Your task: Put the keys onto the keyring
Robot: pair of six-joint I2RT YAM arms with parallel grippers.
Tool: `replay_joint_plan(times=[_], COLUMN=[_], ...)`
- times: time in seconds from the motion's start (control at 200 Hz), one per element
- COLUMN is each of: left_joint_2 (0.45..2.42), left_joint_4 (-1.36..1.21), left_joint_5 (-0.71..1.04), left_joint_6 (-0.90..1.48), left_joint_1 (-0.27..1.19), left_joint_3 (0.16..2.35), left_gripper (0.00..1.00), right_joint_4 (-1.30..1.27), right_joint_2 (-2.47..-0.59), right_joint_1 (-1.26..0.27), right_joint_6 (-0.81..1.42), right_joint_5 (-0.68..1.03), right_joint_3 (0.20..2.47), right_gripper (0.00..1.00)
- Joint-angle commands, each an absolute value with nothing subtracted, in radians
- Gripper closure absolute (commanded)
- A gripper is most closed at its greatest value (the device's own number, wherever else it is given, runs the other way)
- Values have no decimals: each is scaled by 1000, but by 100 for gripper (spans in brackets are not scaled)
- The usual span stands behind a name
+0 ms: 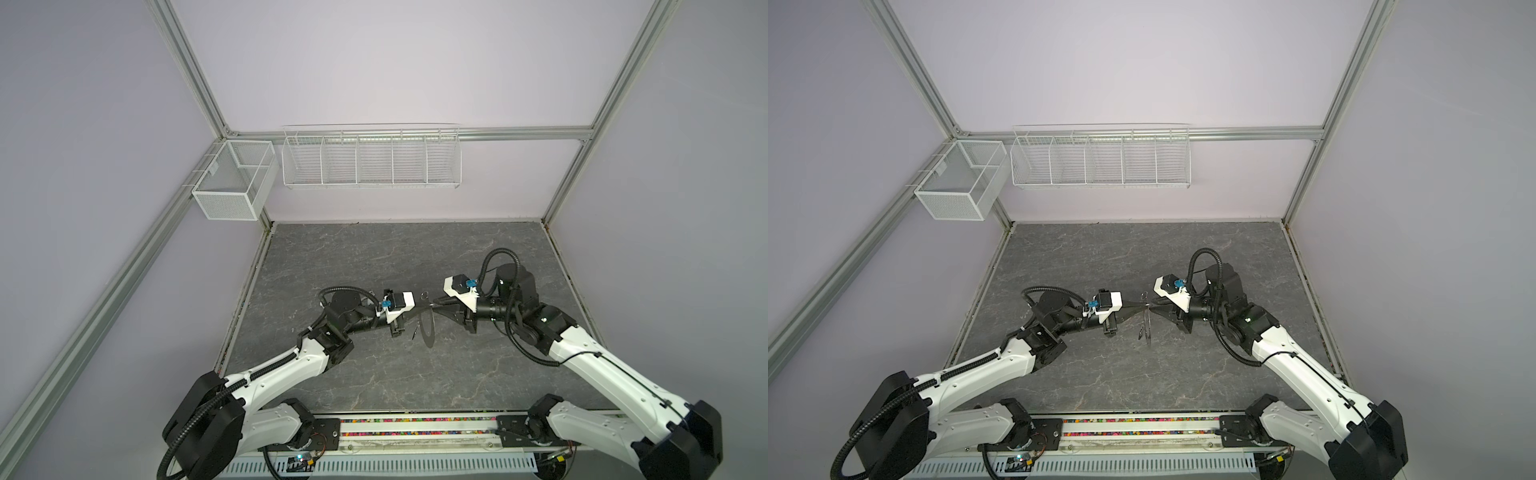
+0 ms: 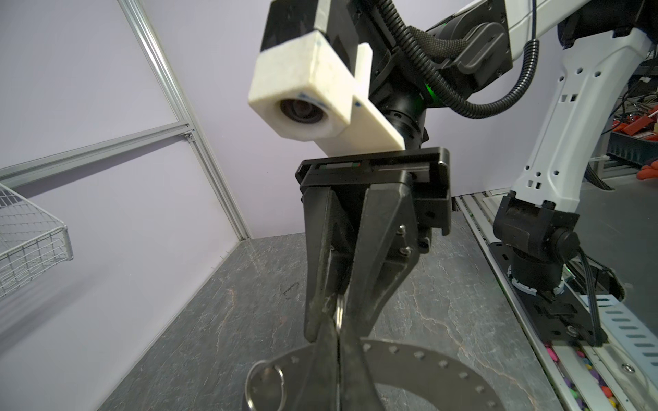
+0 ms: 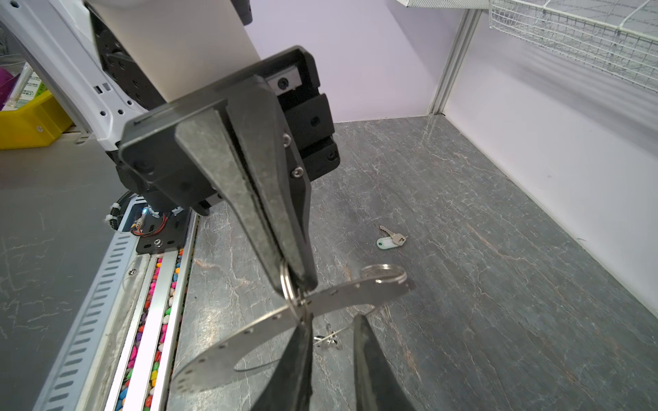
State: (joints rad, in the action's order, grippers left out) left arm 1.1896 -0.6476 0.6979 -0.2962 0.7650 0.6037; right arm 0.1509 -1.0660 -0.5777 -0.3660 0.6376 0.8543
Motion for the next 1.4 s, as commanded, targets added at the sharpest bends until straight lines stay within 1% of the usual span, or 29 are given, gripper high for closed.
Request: replay_joint_plan(times=[0.0, 0.315, 0.65, 0.745, 0.835, 0.975, 1.08, 1.16, 1.235, 1.304, 1.329, 1.394], left_joint_2=[1192, 1199, 1196, 1195, 1194, 1193, 1193, 1192, 1189, 1162, 1151, 1125], left_joint_4=[-666, -651, -624, -620, -623, -624, -625, -613, -576, -406, -334, -157], left_joint_5=[720, 719, 706, 704, 704, 704, 704, 709, 705, 660, 639, 599], left_joint_6=[-289, -301, -322, -327, -325, -322, -322, -325, -354, -461, -510, -627], left_joint_1=[762, 762, 762, 762, 762, 762, 762, 762, 762, 761, 761, 760], left_joint_3=[615, 620, 626, 627, 627, 629, 629, 633, 639, 677, 695, 746], left_gripper=[100, 100, 100, 100, 100, 100, 100, 100, 100, 80, 77, 74], right_joint_4=[114, 108, 117, 126, 130, 145, 159, 176, 202, 275, 306, 389], right_joint_2=[-1049, -1045, -1029, -1030, -1038, -1046, -1052, -1058, -1057, -1061, -1065, -1079], right_joint_1=[-579, -580, -580, -580, -579, -579, -578, -581, -581, -582, -582, -582], right_joint_6=[-353, -362, -374, -380, -381, -392, -402, -412, -428, -466, -476, -508], right_joint_5=[674, 692, 730, 729, 733, 735, 730, 719, 691, 666, 653, 632], right_joint_3=[839, 836, 827, 827, 830, 834, 834, 839, 847, 872, 887, 939], right_gripper=[77, 81, 74, 74, 78, 87, 87, 92, 93, 93, 93, 93])
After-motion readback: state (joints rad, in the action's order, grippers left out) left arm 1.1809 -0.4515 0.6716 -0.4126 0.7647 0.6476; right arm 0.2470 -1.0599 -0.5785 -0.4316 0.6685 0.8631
